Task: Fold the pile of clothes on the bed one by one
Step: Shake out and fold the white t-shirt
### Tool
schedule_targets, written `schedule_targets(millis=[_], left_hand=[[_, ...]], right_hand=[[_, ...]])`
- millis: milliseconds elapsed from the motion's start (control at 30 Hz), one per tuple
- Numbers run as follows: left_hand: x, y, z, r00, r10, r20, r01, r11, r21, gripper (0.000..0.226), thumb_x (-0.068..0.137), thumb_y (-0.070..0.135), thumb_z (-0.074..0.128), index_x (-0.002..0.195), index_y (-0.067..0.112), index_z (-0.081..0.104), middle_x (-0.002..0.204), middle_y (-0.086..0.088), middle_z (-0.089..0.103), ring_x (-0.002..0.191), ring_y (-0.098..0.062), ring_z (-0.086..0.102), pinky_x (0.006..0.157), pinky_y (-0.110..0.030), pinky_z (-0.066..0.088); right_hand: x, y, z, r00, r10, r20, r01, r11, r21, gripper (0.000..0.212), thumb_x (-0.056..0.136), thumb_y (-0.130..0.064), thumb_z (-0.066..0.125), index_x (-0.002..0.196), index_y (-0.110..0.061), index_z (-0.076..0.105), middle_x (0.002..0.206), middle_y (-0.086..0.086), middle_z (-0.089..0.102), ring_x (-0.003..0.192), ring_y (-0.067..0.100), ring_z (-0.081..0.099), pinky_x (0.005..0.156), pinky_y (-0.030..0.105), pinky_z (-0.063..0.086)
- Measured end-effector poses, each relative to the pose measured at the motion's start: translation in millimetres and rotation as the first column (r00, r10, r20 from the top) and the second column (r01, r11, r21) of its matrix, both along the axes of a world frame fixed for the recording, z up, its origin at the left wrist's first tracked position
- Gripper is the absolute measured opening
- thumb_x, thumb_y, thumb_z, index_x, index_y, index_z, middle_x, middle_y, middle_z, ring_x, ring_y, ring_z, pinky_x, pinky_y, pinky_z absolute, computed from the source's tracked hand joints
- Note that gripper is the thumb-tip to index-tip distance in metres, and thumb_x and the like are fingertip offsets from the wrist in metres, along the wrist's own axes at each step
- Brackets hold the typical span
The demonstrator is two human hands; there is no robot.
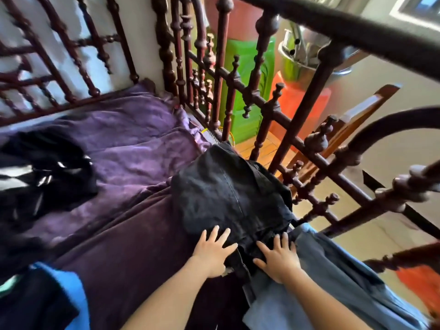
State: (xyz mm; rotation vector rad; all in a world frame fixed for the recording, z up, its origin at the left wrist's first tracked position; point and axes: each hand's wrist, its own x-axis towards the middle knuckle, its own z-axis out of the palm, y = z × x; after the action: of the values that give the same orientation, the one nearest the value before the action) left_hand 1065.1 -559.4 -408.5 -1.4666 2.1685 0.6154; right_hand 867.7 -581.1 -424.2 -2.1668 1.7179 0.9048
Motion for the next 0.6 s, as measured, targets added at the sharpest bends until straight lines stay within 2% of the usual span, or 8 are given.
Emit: schedule_targets(millis=[133, 267, 433, 600], left_hand=[[21.2, 19.2, 21.1, 0.997, 0.081, -0.002, -0.081, 0.996, -0.033, 0.063, 0.096, 0.028, 0.039, 0.15, 0.031, 0.006, 0.158, -0.004, -0.013, 0.144, -0.031, -0.015, 0.116, -0.05, -0.002], [71.3, 59.9, 52.5, 0.954, 0.295, 0.047, -0.287, 0.949, -0.13, 0.064, 0.095, 0.022, 0.037, 0.15, 0.029, 0.006, 0.158, -0.004, -0.009, 0.145, -0.029, -0.01, 0.117, -0.047, 0.001], [138.7, 153.6, 97.2, 0.813, 0.574, 0.099, -0.535, 0.804, -0.259, 0.064, 0.095, 0.026, 0.038, 0.151, 0.028, 0.007, 0.159, -0.005, -0.004, 0.145, -0.028, -0.004, 0.116, -0.045, 0.006], [187.6, 286.3, 139.8, 0.645, 0.754, 0.121, -0.659, 0.629, -0.411, 0.065, 0.093, 0.028, 0.042, 0.15, 0.027, 0.01, 0.158, -0.005, 0.001, 0.145, -0.026, 0.001, 0.115, -0.042, 0.011]], right_hand=[[21.5, 6.5, 13.3, 0.999, 0.036, 0.004, -0.034, 0.975, -0.217, 0.063, 0.093, -0.062, 0.022, 0.142, -0.023, 0.032, 0.151, 0.024, 0.019, 0.141, 0.043, 0.009, 0.112, 0.054, 0.01], [66.3, 15.1, 38.2, 0.978, 0.194, 0.081, -0.16, 0.936, -0.313, 0.062, 0.097, -0.055, 0.026, 0.141, -0.012, 0.033, 0.154, 0.024, 0.011, 0.142, 0.042, 0.005, 0.112, 0.054, 0.014], [140.6, 57.7, 79.7, 0.867, 0.468, 0.169, -0.382, 0.844, -0.377, 0.057, 0.098, -0.049, 0.028, 0.141, -0.012, 0.034, 0.155, 0.021, 0.008, 0.144, 0.036, 0.002, 0.112, 0.052, 0.012], [211.4, 131.2, 124.1, 0.717, 0.671, 0.191, -0.555, 0.714, -0.425, 0.054, 0.099, -0.045, 0.029, 0.143, -0.013, 0.031, 0.156, 0.019, 0.004, 0.144, 0.034, -0.002, 0.113, 0.053, 0.01]])
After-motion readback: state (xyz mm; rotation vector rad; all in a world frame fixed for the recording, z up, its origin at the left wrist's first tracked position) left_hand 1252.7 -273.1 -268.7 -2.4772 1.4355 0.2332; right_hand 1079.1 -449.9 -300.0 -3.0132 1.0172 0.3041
